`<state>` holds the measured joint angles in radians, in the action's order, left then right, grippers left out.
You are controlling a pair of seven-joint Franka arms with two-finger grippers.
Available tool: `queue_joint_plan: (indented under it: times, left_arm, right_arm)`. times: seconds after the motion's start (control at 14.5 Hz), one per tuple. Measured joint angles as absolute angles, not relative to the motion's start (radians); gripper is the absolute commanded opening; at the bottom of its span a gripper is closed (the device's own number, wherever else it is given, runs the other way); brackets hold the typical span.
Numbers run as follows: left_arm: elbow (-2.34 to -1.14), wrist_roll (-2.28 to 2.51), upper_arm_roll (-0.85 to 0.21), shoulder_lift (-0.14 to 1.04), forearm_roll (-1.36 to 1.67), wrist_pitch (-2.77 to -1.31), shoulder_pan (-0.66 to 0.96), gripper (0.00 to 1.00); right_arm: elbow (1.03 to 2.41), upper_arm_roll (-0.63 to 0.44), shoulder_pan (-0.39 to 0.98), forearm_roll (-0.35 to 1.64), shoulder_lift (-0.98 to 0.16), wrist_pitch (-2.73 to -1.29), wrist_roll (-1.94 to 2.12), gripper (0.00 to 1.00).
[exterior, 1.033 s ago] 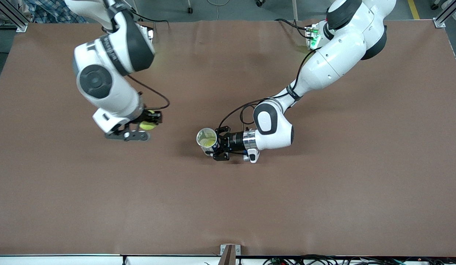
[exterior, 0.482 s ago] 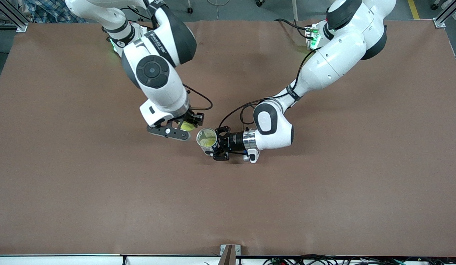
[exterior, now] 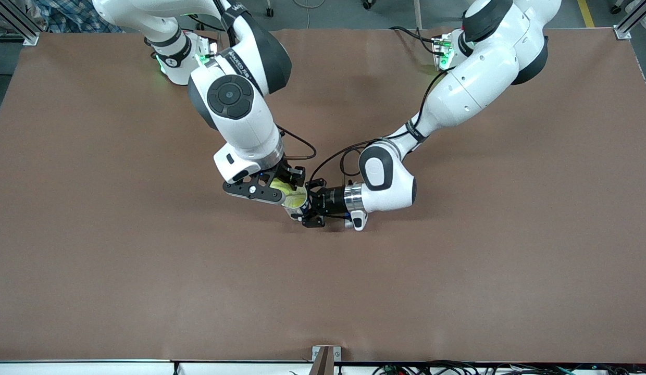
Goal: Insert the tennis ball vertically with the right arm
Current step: 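Push the second ball into the can opening with the right gripper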
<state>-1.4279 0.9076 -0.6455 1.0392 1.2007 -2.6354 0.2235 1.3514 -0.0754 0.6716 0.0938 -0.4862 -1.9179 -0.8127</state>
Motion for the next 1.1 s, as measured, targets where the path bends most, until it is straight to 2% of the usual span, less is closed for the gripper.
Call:
queue_joint_plan:
  times: [0.48, 1.1]
  left_arm:
    - [-1.428, 0.907, -0.645, 1.039, 1.201, -2.635, 0.224, 0.70]
    - [-1.428, 0.907, -0.645, 1.039, 1.201, -2.635, 0.224, 0.70]
  right_arm:
    - [1.351, -0.075, 0.676, 0.093, -0.519, -1.985, -0.813, 0.40]
    - [1.352, -0.076, 0.697, 0.091, -0.557, -1.991, -0.812, 0.43]
